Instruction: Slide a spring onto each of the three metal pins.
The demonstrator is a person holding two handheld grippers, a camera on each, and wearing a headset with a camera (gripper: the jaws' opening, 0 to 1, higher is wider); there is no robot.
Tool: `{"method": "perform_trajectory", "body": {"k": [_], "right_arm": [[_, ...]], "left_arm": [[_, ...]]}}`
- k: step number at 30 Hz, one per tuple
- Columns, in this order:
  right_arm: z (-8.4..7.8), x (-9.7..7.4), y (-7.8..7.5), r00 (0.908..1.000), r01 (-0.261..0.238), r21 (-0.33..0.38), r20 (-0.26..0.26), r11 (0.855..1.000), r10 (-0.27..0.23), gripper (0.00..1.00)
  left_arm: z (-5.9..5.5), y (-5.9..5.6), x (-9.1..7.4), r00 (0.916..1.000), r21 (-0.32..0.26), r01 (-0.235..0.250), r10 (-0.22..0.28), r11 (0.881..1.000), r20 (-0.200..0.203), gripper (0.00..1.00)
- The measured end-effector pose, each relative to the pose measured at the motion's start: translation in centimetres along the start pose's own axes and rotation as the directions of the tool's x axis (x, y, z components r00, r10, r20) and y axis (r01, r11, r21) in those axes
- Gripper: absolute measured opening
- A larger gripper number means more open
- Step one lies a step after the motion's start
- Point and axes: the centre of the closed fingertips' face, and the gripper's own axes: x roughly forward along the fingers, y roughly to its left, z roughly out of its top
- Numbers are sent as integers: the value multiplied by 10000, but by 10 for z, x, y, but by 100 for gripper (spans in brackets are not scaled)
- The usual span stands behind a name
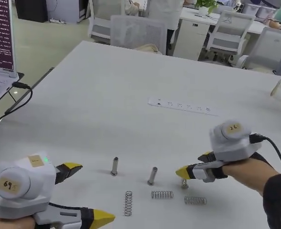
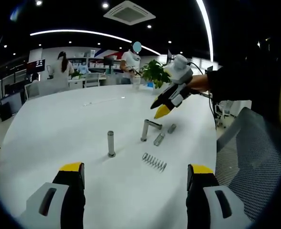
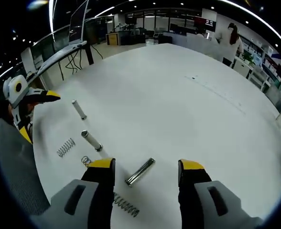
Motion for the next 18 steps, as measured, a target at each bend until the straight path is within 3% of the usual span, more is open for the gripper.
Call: {"method": "perform_trajectory", "body": {"k": [11,18], "right_arm": [[-16,13,-1,9967,40,64,-810,10000,-35,42],[-13,18,0,9953,85,199,-965,9998,-65,34]], "left_arm": [[-1,0,0,10000,-82,13,-13,10000,-15,85],[-2,-1,0,9999,-96,70,-70,9999,-71,84]]}}
